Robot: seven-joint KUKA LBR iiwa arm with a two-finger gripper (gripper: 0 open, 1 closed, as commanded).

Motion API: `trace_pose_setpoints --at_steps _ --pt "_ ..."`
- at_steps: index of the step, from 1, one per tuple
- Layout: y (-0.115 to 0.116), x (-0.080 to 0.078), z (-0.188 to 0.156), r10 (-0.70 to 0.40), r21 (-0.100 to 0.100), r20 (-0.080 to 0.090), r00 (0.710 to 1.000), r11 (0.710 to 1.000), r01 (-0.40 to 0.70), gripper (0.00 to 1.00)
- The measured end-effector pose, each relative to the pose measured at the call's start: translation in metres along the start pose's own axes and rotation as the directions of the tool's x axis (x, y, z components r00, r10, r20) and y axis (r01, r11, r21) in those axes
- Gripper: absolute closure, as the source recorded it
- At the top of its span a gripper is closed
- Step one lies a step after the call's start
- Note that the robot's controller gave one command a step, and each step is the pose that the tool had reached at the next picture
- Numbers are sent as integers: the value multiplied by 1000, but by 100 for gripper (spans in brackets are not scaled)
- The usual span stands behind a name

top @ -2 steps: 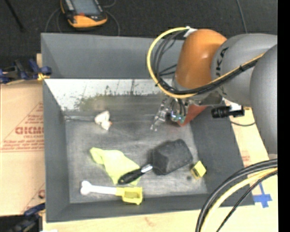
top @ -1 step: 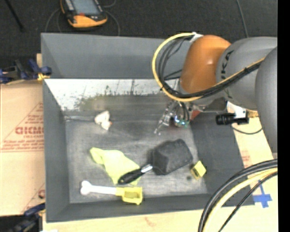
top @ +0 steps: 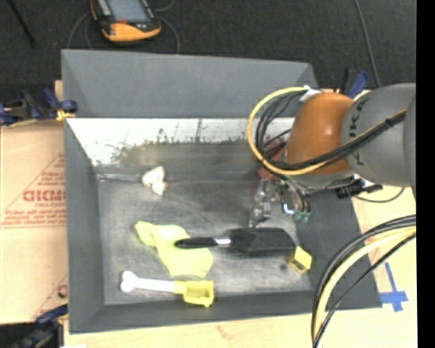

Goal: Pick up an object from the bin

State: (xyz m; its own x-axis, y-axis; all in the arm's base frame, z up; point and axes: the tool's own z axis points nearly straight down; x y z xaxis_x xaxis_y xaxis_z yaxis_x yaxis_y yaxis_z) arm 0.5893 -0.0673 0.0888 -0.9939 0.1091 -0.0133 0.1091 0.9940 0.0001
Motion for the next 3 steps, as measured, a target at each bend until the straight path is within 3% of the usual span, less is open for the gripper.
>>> trace_pose_setpoints --at_steps 1,2,3 --pt "44 65 -86 393 1 -7 920 920 -393 0" --pt "42 66 -83 394 5 -10 919 919 -394 0" --pt "60 70 -52 325 3 -4 946 946 -325 0"
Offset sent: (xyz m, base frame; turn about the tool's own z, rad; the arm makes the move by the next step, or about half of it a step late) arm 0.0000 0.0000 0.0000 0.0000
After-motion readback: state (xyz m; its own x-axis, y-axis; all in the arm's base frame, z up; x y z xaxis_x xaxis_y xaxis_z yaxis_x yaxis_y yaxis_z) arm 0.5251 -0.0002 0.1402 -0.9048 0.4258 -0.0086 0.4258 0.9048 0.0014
